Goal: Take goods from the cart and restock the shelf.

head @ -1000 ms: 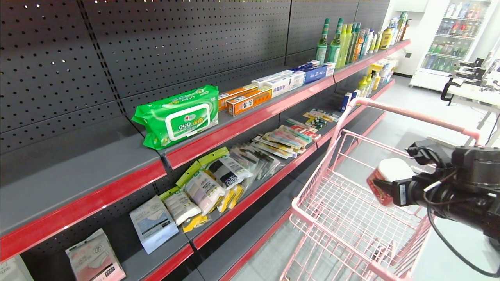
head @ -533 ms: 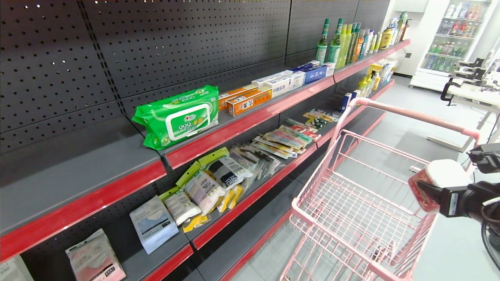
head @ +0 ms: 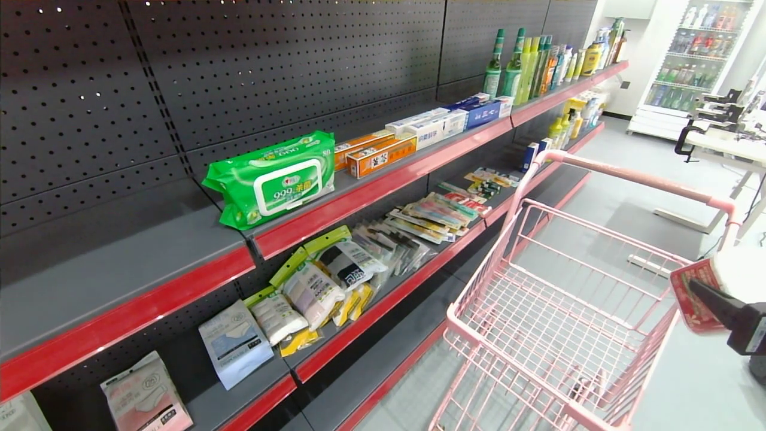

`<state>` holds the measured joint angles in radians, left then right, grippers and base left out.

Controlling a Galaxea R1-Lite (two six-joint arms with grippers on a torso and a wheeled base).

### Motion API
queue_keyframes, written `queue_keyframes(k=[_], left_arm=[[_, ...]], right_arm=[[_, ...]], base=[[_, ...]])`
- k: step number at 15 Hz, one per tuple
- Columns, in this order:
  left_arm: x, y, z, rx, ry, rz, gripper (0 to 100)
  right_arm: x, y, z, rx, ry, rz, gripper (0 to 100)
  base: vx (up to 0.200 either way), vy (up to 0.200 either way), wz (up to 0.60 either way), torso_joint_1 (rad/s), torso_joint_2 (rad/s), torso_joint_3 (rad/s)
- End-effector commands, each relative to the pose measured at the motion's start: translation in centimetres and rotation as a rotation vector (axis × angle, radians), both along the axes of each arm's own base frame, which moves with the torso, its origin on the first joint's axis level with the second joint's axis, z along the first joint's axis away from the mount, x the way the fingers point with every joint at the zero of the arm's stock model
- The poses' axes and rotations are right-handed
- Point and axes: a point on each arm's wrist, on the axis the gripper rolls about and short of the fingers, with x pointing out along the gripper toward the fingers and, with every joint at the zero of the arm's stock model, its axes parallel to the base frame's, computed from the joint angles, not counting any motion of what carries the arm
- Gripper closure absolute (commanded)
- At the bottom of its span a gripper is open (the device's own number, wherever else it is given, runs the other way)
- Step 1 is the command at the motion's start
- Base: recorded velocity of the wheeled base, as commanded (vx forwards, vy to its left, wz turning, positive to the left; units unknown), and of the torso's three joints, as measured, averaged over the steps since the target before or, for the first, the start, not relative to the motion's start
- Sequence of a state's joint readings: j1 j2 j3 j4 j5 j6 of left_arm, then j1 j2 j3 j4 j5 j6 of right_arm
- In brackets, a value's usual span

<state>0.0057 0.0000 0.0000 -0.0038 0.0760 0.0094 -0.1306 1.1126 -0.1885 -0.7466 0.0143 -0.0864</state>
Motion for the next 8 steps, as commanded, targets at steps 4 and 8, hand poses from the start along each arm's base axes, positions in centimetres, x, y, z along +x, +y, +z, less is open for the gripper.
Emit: queue_keyframes(k=[4, 8], left_arm=[[0.0, 0.0, 0.0, 0.0, 0.002, 0.001, 0], [0.0, 0.0, 0.0, 0.0, 0.002, 0.001, 0]], right_arm=[[-2.9, 0.4, -0.1, 0.011, -0.077, -0.009, 100], [-5.1, 0.6, -0.9, 0.005, -0.036, -0.047, 100]], base=[[0.0, 0.0, 0.0, 0.0, 0.0, 0.0], [0.0, 0.0, 0.0, 0.0, 0.0, 0.0]])
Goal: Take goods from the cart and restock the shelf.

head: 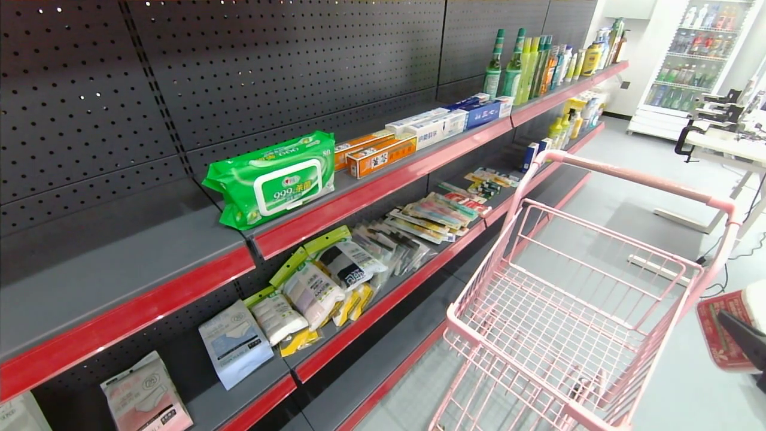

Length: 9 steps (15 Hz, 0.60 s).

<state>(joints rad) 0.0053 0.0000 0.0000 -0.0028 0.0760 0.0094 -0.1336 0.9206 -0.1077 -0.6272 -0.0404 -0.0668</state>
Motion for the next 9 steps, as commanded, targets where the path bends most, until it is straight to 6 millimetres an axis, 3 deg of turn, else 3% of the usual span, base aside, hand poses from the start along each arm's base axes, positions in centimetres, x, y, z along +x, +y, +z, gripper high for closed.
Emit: queue_keyframes(k=[1, 9], left_arm=[[0.01, 0.0, 0.01, 0.0, 0.001, 0.002, 0], [0.01, 0.0, 0.01, 0.0, 0.001, 0.002, 0]], right_arm=[[-1.43, 0.32, 0.23, -0.013, -0.04, 0.02, 100], [-1.52, 0.37, 0.75, -0.072, -0.055, 0.035, 100]], base=[[0.0, 0.0, 0.0, 0.0, 0.0, 0.0], [0.0, 0.0, 0.0, 0.0, 0.0, 0.0]])
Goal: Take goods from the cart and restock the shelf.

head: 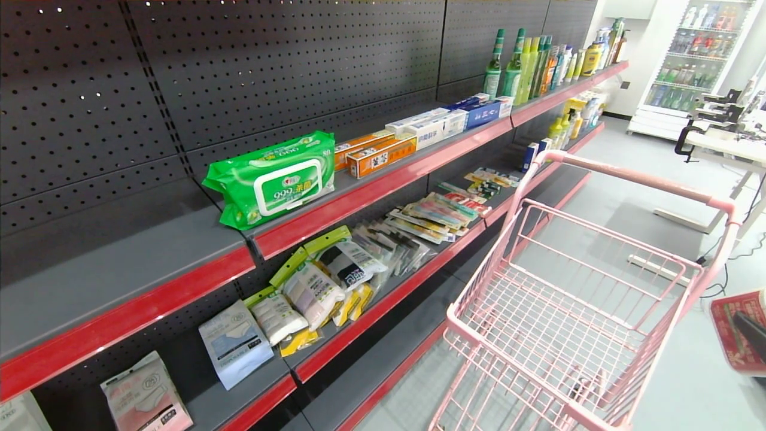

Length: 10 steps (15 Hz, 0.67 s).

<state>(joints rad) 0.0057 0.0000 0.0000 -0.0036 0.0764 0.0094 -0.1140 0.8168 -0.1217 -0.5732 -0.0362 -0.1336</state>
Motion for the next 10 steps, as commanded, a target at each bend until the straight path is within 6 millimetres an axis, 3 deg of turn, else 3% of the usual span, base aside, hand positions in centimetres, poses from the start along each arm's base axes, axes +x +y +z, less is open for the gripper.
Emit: queue_keyframes(k=[1, 10], left_arm=[[0.01, 0.0, 0.01, 0.0, 0.001, 0.001, 0], [0.01, 0.0, 0.01, 0.0, 0.001, 0.001, 0]], right_arm=[[-0.08, 0.0, 0.03, 0.0, -0.005, 0.0, 100], [-0.08, 0.02, -0.18, -0.002, 0.006, 0.002, 100]], base=[[0.0, 0.0, 0.0, 0.0, 0.0, 0.0], [0.0, 0.0, 0.0, 0.0, 0.0, 0.0]])
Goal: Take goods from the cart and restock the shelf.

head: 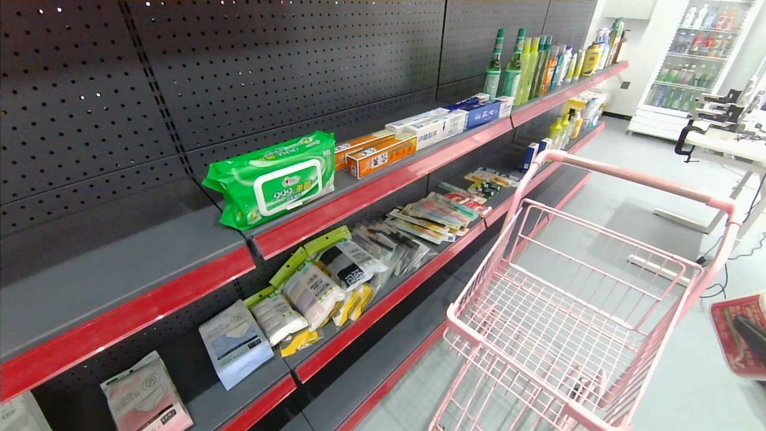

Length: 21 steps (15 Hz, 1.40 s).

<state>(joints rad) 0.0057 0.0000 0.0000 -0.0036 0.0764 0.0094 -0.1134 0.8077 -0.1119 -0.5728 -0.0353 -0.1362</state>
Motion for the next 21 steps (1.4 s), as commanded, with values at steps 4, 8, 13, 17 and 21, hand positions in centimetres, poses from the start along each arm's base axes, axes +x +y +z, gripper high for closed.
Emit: queue_keyframes(k=[4, 8, 13, 17, 21], left_arm=[[0.01, 0.0, 0.01, 0.0, 0.001, 0.001, 0], [0.01, 0.0, 0.0, 0.0, 0.002, 0.001, 0], [0.01, 0.0, 0.01, 0.0, 0.001, 0.001, 0], [0.01, 0.0, 0.01, 0.0, 0.001, 0.001, 0], [0.01, 0.0, 0.01, 0.0, 0.001, 0.001, 0]], right_arm=[[0.12, -0.01, 0.13, -0.005, 0.0, 0.001, 100], [0.06, 0.0, -0.02, -0.01, 0.004, 0.003, 100], [0.03, 0.0, -0.02, -0.021, 0.006, 0.004, 100], [0.02, 0.0, -0.07, -0.025, 0.008, 0.003, 100], [0.05, 0.01, -0.06, -0.045, 0.011, 0.009, 100]], base=[[0.0, 0.0, 0.0, 0.0, 0.0, 0.0], [0.0, 0.0, 0.0, 0.0, 0.0, 0.0], [0.0, 0.0, 0.0, 0.0, 0.0, 0.0], [0.0, 0.0, 0.0, 0.179, -0.43, -0.25], [0.0, 0.0, 0.0, 0.21, -0.49, -0.281]])
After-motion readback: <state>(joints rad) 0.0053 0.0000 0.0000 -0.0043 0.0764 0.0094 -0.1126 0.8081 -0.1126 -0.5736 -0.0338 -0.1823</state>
